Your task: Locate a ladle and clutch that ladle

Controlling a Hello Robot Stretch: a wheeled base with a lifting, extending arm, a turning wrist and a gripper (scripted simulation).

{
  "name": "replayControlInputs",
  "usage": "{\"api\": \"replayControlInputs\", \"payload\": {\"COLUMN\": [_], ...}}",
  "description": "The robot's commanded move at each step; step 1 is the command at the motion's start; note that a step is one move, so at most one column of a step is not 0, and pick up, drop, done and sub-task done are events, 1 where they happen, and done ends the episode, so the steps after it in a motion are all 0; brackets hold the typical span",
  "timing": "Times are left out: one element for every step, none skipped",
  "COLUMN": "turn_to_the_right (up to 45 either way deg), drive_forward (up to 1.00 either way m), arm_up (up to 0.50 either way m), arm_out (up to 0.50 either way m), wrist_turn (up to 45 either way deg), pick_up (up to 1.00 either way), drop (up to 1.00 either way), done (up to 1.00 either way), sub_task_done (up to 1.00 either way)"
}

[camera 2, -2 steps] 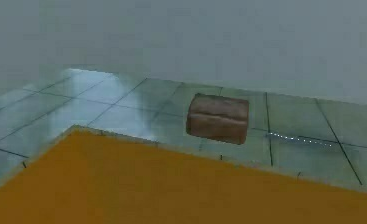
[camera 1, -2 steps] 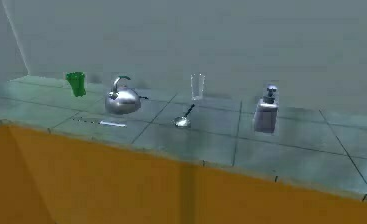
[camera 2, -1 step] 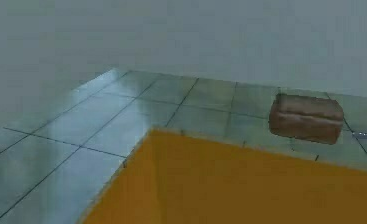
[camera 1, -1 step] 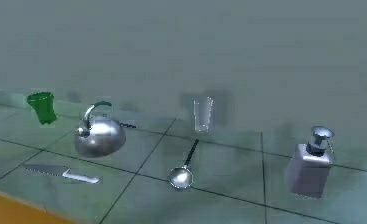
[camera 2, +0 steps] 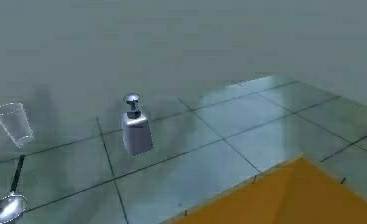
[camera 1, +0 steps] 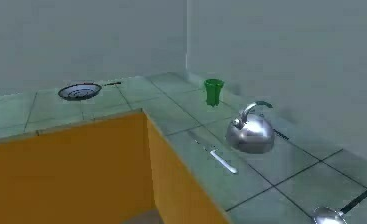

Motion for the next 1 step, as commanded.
{"api": "replayControlInputs", "payload": {"turn_to_the_right": [-36.0], "drive_forward": [0.00], "arm_up": [0.00], "arm_out": [0.00], "wrist_turn": [0.0], "pick_up": [0.00], "drop": [0.00], "done": [0.00], "sub_task_done": [0.00]}}
